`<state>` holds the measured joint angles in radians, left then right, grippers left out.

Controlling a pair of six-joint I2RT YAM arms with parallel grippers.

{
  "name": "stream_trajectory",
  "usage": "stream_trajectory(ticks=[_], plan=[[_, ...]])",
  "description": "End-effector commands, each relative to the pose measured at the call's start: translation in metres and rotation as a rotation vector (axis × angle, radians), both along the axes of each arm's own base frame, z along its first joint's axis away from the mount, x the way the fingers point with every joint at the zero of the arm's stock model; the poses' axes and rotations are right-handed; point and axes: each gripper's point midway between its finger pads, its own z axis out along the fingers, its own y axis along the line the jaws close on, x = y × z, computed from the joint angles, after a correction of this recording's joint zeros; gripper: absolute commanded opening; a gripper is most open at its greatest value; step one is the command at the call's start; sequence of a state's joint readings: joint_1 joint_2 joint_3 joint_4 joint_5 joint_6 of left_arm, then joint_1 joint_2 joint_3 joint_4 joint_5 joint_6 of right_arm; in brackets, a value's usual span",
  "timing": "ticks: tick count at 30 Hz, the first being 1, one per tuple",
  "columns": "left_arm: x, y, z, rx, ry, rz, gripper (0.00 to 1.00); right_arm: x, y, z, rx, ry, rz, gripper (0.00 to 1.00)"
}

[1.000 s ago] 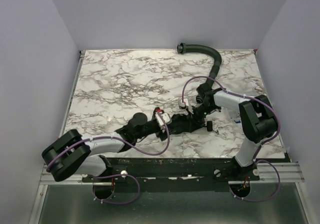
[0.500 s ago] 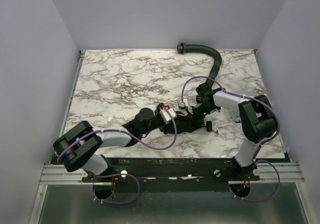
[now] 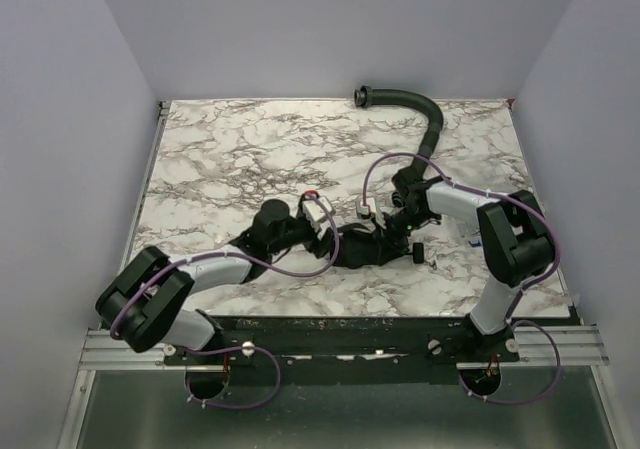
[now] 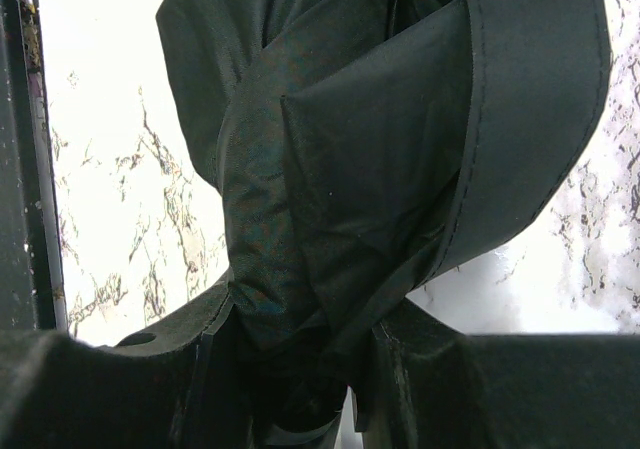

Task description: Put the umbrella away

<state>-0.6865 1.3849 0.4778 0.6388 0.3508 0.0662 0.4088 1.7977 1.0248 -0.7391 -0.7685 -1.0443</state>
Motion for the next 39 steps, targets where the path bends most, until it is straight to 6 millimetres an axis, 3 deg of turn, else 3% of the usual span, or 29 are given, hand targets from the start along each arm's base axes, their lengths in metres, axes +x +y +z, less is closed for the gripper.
stream_trajectory(ticks=[1, 12, 17, 26, 30, 31, 33, 39], plan=[[-0.007, -0.013, -0.002, 0.023, 0.026, -0.102, 0.72, -0.015, -0.029, -0.050, -0.204, 0.031, 0.021, 0.05], [0.009, -0.020, -0.018, 0.160, -0.004, -0.160, 0.63, -0.015, -0.029, -0.050, -0.203, 0.035, 0.022, 0.05], [0.001, -0.026, -0.020, 0.146, 0.006, -0.207, 0.63, -0.015, -0.029, -0.050, -0.205, 0.037, 0.022, 0.05], [0.014, -0.029, -0.041, 0.238, -0.013, -0.154, 0.57, -0.014, -0.029, -0.051, -0.206, 0.040, 0.023, 0.05], [0.027, -0.026, -0.049, 0.286, -0.035, -0.098, 0.37, -0.015, -0.029, -0.051, -0.205, 0.042, 0.023, 0.05], [0.031, -0.025, -0.050, 0.292, -0.039, -0.080, 0.29, -0.015, -0.028, -0.051, -0.205, 0.042, 0.023, 0.05], [0.035, -0.024, -0.051, 0.304, -0.047, -0.069, 0.00, -0.015, -0.028, -0.051, -0.204, 0.042, 0.025, 0.05], [0.038, -0.022, -0.041, 0.295, -0.062, -0.045, 0.00, -0.015, -0.028, -0.050, -0.204, 0.041, 0.026, 0.05]])
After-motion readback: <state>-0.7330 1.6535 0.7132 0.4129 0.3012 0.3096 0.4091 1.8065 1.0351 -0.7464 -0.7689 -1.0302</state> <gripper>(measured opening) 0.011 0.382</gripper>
